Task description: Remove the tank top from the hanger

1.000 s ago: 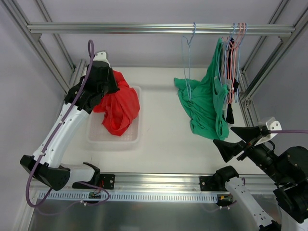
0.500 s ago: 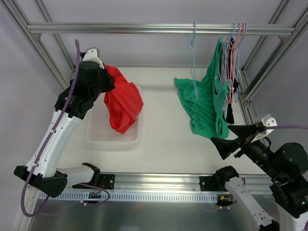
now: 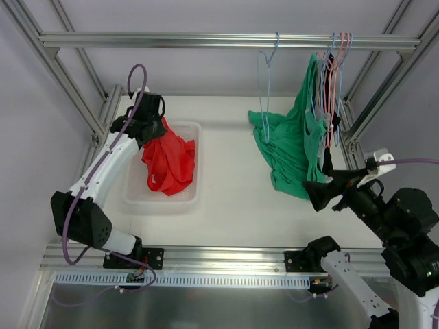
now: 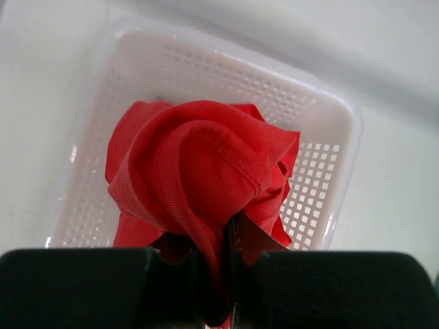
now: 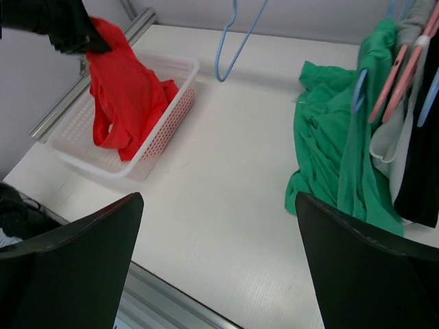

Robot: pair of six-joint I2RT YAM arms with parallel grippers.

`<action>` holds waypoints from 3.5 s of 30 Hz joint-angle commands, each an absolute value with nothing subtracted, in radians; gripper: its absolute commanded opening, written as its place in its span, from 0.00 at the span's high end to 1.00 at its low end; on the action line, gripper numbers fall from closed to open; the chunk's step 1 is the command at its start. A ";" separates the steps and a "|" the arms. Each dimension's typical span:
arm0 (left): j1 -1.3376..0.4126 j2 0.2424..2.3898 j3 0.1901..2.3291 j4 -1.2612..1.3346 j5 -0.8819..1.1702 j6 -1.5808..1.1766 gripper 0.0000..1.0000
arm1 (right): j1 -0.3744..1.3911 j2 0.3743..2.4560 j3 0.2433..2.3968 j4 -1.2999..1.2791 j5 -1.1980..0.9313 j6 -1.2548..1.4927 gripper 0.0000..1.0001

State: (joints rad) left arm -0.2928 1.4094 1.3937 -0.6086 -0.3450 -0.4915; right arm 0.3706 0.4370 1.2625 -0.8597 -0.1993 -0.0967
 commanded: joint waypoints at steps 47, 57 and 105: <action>-0.265 0.833 1.118 -0.627 0.308 -0.301 0.01 | 0.227 1.551 2.023 -0.792 0.160 -0.276 0.85; -0.265 0.842 1.078 -0.626 0.376 -0.284 0.01 | 0.229 1.463 1.901 -0.581 -0.081 -0.147 1.00; -1.078 1.483 2.000 -0.353 -0.017 0.018 0.01 | 0.229 0.482 1.483 -1.011 -0.363 -0.075 1.00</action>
State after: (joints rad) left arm -1.0718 1.4342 1.8725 -0.4404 0.0685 -0.0509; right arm 0.2306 0.5106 1.3949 -0.8841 -0.3161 -0.0708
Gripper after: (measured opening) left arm 0.986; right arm 0.034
